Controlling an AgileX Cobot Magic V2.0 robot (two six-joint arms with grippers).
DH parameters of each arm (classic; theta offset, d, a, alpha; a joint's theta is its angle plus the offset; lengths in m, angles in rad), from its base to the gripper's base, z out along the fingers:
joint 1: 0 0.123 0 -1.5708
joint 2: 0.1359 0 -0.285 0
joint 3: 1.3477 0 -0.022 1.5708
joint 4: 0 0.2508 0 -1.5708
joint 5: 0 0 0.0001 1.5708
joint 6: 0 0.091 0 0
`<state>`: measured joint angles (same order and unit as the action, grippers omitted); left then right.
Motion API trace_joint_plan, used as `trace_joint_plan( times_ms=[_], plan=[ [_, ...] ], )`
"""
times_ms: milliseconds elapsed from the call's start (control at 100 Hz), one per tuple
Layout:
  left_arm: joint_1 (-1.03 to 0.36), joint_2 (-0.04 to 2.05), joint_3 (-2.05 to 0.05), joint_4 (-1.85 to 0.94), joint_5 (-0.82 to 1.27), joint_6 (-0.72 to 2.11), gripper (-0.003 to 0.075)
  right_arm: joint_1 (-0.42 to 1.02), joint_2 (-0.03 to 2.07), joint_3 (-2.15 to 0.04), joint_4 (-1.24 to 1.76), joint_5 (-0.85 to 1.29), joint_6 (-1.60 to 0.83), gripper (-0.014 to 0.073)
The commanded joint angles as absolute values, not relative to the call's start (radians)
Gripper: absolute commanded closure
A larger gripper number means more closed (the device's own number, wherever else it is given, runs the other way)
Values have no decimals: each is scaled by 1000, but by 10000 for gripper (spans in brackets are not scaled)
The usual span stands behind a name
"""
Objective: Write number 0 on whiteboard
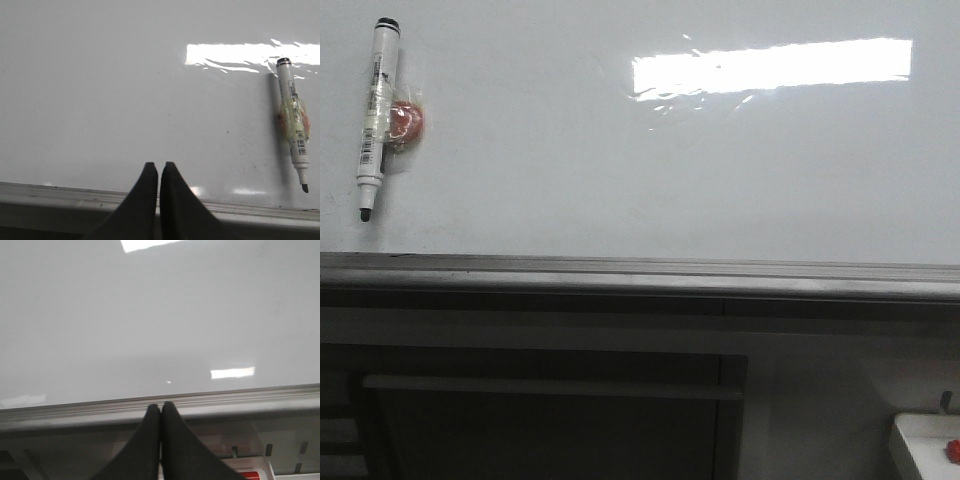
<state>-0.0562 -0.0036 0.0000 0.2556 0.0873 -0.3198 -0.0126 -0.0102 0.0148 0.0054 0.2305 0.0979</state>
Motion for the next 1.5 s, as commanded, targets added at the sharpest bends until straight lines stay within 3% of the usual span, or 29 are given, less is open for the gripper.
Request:
trace_joint_plan(
  times_ms=[0, 630, 1120, 1330, 1490],
  plan=[
    [-65, -25, 10, 246, 16, -323, 741, -11, -30, 39, 0, 143, 93, 645],
    [-65, -25, 10, 261, 12, -323, 741, -11, -30, 39, -6, 137, 93, 645],
    [-65, -25, 10, 279, 6, -323, 741, -11, -30, 39, -138, -114, 93, 645],
    [-65, -19, -20, 221, -40, -325, 741, -11, -30, -7, 17, -47, 173, 645],
    [-65, 45, -133, 216, 93, -325, 741, -11, -16, -137, 17, 153, 173, 645]
  ],
)
